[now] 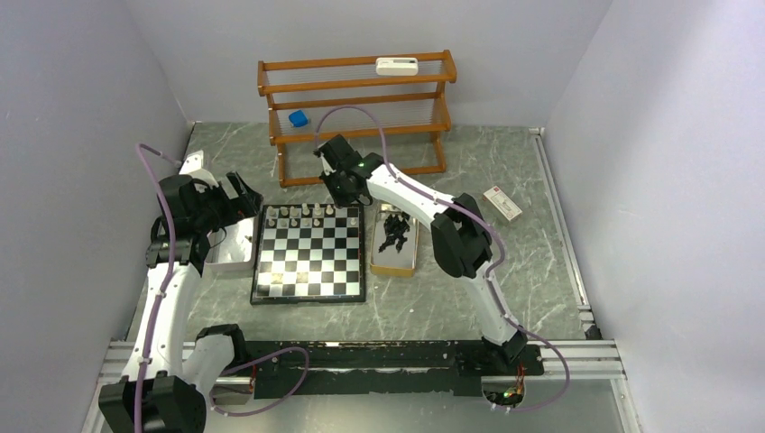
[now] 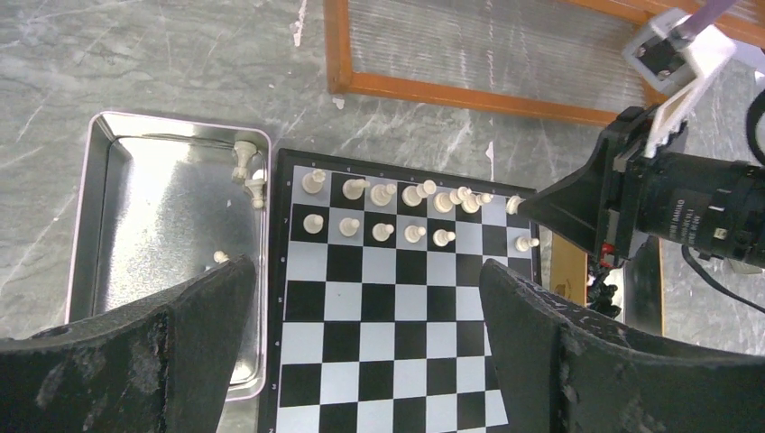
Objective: Set up the chess pieces on the board
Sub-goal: Place the chess piece on the chessboard.
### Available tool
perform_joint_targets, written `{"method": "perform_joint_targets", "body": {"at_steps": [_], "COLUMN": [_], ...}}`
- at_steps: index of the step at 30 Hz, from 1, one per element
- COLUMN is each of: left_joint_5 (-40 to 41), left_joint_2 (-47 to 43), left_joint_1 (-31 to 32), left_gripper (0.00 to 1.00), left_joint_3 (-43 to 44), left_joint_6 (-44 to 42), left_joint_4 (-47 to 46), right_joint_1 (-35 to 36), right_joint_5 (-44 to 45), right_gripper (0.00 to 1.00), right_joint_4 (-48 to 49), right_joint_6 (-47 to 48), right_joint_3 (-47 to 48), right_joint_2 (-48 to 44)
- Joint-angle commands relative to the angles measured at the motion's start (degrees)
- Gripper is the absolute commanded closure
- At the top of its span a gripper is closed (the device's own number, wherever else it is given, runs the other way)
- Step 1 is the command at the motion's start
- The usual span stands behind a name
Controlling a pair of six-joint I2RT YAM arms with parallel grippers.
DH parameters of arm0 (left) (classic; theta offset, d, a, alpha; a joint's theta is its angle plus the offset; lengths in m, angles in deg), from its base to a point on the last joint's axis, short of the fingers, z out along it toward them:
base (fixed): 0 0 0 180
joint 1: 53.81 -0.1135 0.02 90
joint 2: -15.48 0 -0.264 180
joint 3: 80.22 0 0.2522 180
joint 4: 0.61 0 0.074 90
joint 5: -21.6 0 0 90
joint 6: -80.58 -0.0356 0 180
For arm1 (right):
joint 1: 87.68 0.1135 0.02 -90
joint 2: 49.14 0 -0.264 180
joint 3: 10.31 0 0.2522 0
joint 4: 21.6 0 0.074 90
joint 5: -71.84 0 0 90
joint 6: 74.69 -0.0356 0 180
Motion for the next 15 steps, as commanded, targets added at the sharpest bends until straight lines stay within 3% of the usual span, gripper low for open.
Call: {"method": "perform_joint_targets", "body": {"at_steps": [1, 15], "left_joint_5": [1.86, 0.79], "left_joint_2": [-1.01, 0.06], "left_joint_1": [0.57, 0.88], "left_gripper": [0.02, 0.02], "left_joint_3": [1.03, 0.85], "left_joint_6": [-1.01, -0.73], "left_joint_4": [0.48, -0.03], "right_joint_1": [-0.22, -0.23], "right_joint_5": [0.31, 1.31], "right_gripper": [0.98, 0.9], "right_joint_4": [-5.02, -8.65], "right_joint_6": [0.06, -0.73], "right_joint_3": [3.02, 8.79], "right_joint_2": [3.23, 8.79]}}
